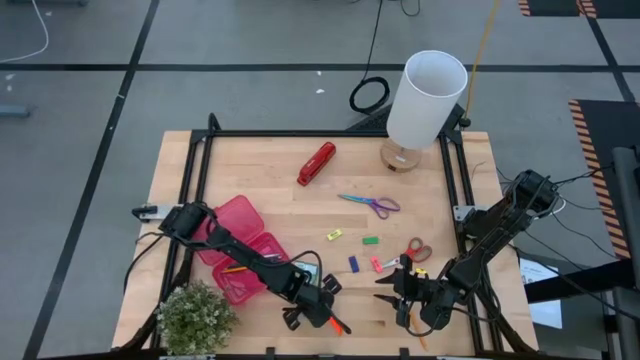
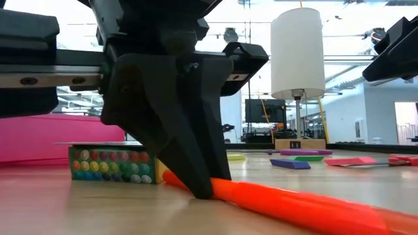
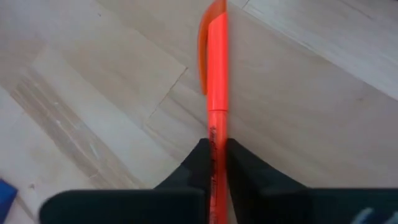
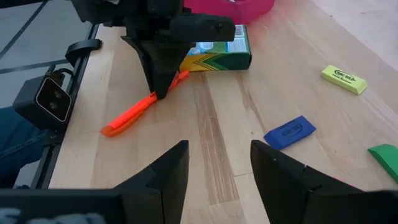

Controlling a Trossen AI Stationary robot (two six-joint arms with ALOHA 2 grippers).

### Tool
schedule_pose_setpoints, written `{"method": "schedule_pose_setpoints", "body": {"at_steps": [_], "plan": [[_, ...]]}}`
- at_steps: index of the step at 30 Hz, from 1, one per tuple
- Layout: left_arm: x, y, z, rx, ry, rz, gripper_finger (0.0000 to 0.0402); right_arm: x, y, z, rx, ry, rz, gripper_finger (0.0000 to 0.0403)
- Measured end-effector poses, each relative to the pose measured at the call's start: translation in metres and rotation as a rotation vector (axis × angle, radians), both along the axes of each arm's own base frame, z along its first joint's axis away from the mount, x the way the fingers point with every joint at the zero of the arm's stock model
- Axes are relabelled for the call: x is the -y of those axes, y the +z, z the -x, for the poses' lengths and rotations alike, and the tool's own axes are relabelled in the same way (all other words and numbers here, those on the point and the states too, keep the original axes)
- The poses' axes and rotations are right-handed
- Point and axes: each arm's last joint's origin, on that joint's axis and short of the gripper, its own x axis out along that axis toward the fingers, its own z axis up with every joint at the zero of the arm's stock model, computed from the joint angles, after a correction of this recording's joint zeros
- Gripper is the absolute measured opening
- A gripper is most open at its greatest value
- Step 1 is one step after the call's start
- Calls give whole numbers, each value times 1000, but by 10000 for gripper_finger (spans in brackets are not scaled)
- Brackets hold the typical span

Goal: Pack school essentials
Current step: Put the orange pen into the red supply box

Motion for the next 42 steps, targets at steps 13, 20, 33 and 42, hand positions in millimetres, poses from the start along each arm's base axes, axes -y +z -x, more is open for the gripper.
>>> {"method": "schedule_pose_setpoints", "body": {"at_steps": [13,20,33,42], "plan": [[-1,13,0,40,45,25,37,0,0,0,0,-6,-11,164],[-4,44,2,104,125,48,36,0,0,0,0,-7,-10,164],[-28,117,39,92,471,23,43,0,0,0,-2,-10,-14,164],[-51,149,83,-8,837,-39,44,0,0,0,1,-14,-21,164]]}}
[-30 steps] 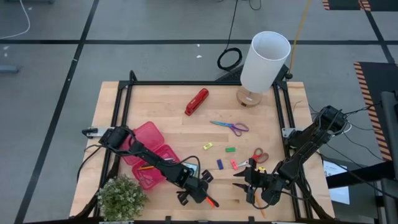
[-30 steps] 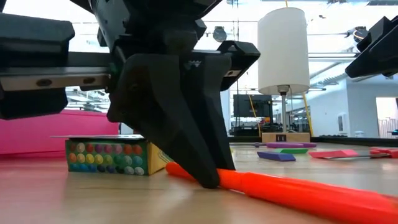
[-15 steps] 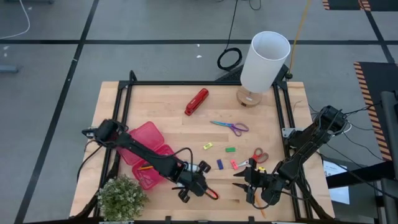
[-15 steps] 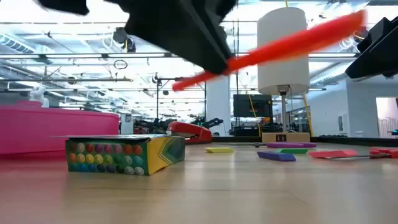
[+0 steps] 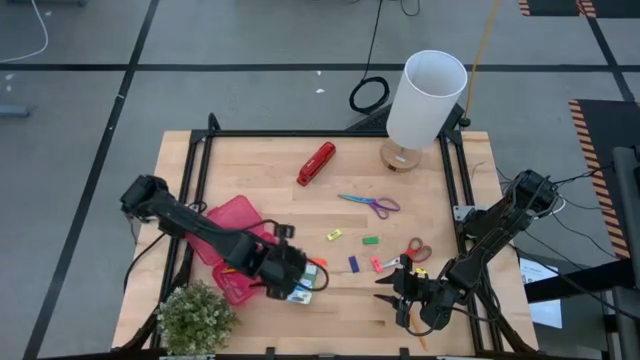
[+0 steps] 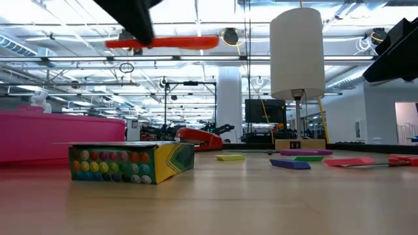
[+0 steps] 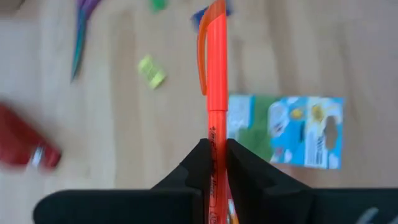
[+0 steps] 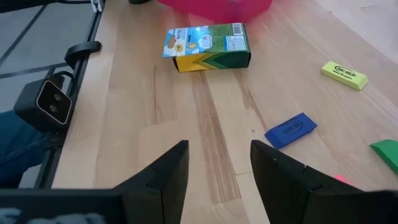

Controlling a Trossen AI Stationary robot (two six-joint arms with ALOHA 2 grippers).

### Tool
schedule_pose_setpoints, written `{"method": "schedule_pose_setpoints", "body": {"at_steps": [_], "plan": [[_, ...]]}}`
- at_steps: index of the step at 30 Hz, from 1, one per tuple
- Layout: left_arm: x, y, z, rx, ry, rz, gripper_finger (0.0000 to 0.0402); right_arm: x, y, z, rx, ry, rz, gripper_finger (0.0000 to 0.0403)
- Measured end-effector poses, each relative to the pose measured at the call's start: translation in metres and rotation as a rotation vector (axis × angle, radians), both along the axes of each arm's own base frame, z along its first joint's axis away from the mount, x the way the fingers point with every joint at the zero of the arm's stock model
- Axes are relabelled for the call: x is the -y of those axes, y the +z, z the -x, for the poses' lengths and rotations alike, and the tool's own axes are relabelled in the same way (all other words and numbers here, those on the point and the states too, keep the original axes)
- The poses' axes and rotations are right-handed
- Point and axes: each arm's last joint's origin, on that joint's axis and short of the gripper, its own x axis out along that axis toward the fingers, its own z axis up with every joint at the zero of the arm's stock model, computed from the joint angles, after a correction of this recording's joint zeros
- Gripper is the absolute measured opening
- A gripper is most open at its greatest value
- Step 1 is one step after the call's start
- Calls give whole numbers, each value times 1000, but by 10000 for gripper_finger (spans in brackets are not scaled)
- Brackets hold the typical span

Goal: Pack school essentials
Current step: Put the orange pen into the red supply box

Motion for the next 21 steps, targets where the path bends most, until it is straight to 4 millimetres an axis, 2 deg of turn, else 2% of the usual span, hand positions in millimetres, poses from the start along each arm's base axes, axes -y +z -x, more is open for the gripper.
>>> {"method": "schedule_pose_setpoints", "body": {"at_steps": [9,15,21], "plan": [[-5,-5,31,-144,300,-47,44,1,1,0,26,-22,25,164],[-3,-20,53,-220,454,-100,44,1,1,-1,28,-12,54,164],[1,-36,65,-245,526,-103,44,2,2,-1,43,-24,81,164]]}}
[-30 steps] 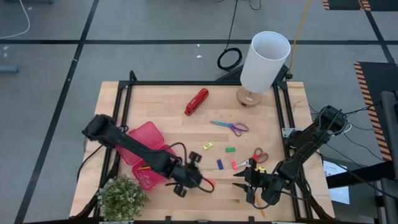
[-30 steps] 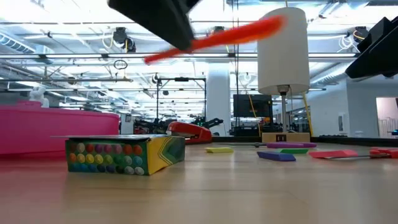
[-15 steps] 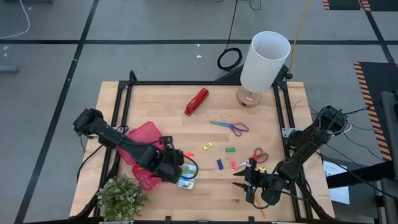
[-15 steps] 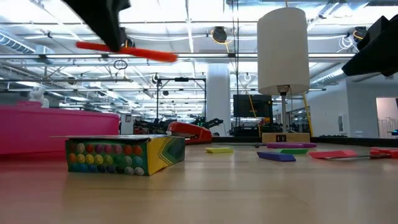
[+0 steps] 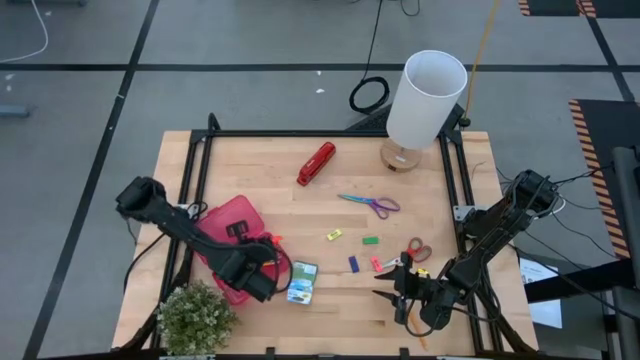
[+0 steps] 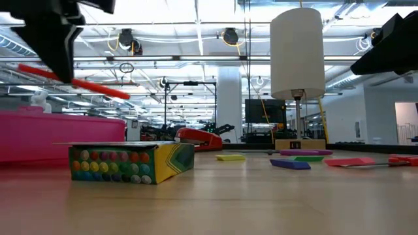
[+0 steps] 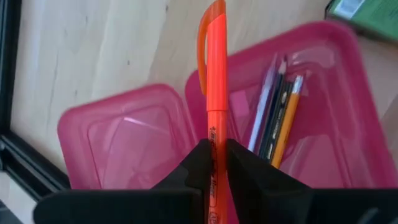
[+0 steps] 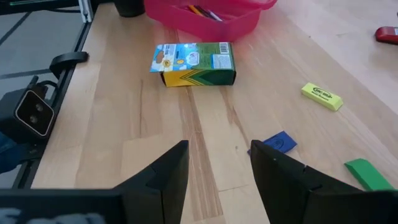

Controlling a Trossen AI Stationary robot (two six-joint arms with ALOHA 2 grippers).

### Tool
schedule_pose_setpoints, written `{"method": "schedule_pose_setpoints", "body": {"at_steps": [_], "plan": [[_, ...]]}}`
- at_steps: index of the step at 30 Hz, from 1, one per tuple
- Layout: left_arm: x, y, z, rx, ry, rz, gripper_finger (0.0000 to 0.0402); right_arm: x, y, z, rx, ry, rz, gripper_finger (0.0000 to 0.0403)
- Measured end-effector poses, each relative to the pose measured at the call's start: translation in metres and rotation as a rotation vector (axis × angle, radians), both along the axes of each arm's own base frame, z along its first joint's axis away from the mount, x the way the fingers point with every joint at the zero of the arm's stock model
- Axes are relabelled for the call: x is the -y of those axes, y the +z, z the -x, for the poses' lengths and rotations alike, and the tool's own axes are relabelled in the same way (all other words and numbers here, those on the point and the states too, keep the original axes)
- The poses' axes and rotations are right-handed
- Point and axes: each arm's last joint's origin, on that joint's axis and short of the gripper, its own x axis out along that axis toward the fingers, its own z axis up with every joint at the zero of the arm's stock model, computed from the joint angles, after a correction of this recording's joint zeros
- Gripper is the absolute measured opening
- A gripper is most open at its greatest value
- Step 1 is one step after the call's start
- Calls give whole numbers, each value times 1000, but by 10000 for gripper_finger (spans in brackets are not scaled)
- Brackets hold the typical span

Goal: Pack school essentials
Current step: Put the orange pen into the red supply box, then put the orange pencil into the red supply box

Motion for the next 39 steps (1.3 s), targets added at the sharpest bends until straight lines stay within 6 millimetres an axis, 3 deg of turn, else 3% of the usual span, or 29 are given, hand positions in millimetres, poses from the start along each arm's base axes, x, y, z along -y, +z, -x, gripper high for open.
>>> {"method": "schedule_pose_setpoints", "body": {"at_steps": [14,24,34,39], "plan": [[11,-5,10,-26,144,106,44,-2,0,2,7,2,-21,164],[18,-11,7,18,131,141,49,-4,1,3,8,7,-35,164],[14,-18,8,-60,115,209,146,-6,3,1,28,-1,-75,164],[6,-6,7,-80,69,282,165,-15,23,-7,43,3,-90,164]]}}
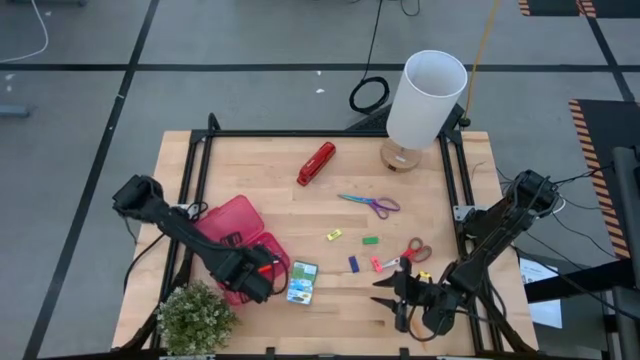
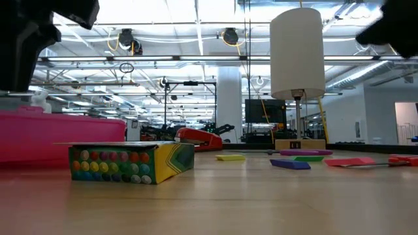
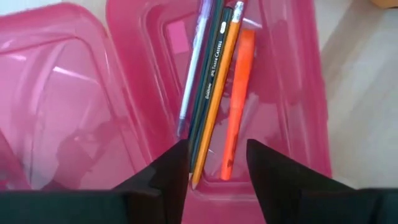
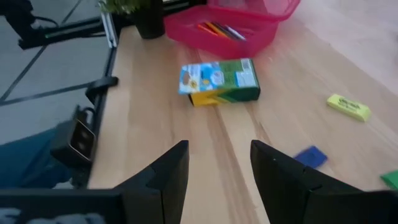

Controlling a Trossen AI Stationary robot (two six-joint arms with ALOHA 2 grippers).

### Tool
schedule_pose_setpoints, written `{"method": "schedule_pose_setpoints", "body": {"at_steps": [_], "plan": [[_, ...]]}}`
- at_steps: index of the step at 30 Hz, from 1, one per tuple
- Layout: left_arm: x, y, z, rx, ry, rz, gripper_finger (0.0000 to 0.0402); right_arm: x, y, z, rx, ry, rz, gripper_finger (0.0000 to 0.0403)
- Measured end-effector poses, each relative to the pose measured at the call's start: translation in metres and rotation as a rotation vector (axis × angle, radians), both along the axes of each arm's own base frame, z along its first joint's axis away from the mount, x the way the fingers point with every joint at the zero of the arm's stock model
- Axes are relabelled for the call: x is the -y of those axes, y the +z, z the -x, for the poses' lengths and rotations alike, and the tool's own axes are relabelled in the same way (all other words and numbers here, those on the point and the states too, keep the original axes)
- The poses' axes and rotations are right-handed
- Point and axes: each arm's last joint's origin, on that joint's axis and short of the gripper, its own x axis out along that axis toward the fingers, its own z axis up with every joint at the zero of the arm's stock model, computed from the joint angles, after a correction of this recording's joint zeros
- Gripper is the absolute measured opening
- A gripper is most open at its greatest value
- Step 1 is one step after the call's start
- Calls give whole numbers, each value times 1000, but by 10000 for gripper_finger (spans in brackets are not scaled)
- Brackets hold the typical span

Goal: Pack school essentials
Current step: Put the orange pencil into the red supply box

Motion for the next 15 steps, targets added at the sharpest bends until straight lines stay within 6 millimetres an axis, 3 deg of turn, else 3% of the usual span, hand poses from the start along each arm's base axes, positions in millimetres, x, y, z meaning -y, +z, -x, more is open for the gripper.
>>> {"method": "schedule_pose_setpoints", "body": {"at_steps": [8,15], "plan": [[-16,38,9,171,-74,-22,152,-14,40,-9,-140,-49,-78,164],[-19,57,19,346,-97,-123,140,-29,29,-13,-450,-116,-177,164]]}}
